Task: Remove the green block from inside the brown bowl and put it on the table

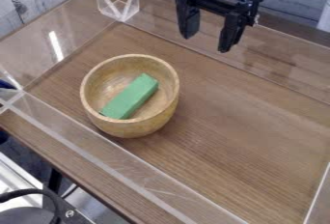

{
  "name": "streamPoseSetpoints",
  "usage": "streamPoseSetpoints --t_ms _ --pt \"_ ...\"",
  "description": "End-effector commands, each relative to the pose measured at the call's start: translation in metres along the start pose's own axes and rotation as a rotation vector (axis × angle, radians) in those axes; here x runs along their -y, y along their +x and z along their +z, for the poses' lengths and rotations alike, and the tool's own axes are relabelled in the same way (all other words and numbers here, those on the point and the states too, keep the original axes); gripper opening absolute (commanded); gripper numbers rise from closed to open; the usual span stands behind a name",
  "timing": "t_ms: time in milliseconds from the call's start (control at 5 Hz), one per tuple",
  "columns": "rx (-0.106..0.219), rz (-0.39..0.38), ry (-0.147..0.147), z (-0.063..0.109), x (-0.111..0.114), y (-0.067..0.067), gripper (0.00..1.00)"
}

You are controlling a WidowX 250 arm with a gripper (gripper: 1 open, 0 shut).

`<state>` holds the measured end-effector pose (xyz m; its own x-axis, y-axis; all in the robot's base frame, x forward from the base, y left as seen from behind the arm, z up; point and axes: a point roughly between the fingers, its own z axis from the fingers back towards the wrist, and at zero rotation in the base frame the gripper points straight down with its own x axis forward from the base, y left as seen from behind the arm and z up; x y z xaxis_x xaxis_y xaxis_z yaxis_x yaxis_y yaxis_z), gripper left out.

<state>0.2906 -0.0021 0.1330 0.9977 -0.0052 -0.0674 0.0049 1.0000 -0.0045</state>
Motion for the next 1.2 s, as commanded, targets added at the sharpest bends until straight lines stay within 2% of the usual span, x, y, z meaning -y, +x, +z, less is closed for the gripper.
streamPoseSetpoints --t_ms 0,200,400,800,1000 --pt "-0.018 -0.005 0.006 -0.006 -0.007 -0.004 1.0" --pt "-0.028 -0.01 0.016 -0.012 -0.022 -0.019 1.0" --pt "-0.009 0.006 0.017 -0.018 -0.04 -0.033 1.0" --pt "0.012 0.01 0.02 -0.025 -0.085 -0.041 1.0" --pt "0.008 0.008 0.024 -0.032 -0.092 -0.042 1.0"
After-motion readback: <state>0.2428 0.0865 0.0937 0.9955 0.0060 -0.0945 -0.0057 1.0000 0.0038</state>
